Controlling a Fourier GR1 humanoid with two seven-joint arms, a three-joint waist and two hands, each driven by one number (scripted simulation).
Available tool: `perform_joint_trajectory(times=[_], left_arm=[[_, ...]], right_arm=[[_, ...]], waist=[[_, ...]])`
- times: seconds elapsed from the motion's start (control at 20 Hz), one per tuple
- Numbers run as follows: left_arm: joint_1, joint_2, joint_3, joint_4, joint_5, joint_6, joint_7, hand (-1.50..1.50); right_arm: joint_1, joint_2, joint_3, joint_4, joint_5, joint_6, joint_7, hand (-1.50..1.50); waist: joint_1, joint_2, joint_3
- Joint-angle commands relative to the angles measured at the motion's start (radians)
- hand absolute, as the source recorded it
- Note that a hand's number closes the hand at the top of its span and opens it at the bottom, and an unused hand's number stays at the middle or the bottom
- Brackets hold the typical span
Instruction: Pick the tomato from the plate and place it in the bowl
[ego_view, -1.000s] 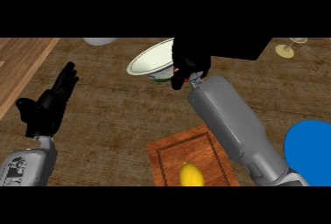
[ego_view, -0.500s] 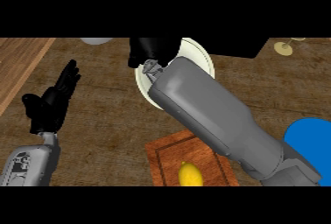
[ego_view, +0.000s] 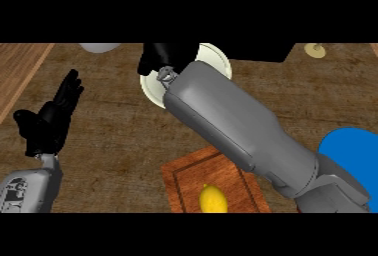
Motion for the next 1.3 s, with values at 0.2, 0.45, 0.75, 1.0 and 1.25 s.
perform_joint_trajectory(times=[0.2, 0.45, 0.75, 1.0, 1.25], left_arm=[[-0.027, -0.005, 0.018, -0.013, 0.007, 0.016, 0.016, 0.0], [-0.032, -0.01, 0.021, 0.031, 0.001, 0.016, -0.014, 0.0], [0.022, 0.023, 0.047, -0.002, 0.023, -0.015, -0.014, 0.0], [0.006, 0.019, 0.028, -0.05, 0.017, -0.016, 0.027, 0.0], [0.021, -0.017, 0.021, -0.044, -0.007, 0.033, 0.034, 0.0]], right_arm=[[0.007, 0.007, 0.004, 0.221, -0.092, -0.259, -0.087, 1.5], [-0.015, 0.007, -0.078, 0.389, -0.123, -0.315, -0.257, 1.5], [0.033, -0.009, -0.18, 0.528, -0.216, -0.141, -0.259, 1.5], [0.052, -0.004, -0.253, 0.577, -0.283, -0.136, -0.464, -1.5], [0.116, 0.007, -0.364, 0.456, -0.392, -0.294, -0.609, -1.5]], waist=[[-0.014, 0.006, 0.001], [-0.023, 0.013, 0.001], [-0.036, 0.01, 0.002], [-0.027, 0.01, 0.003], [-0.054, 0.001, 0.005]])
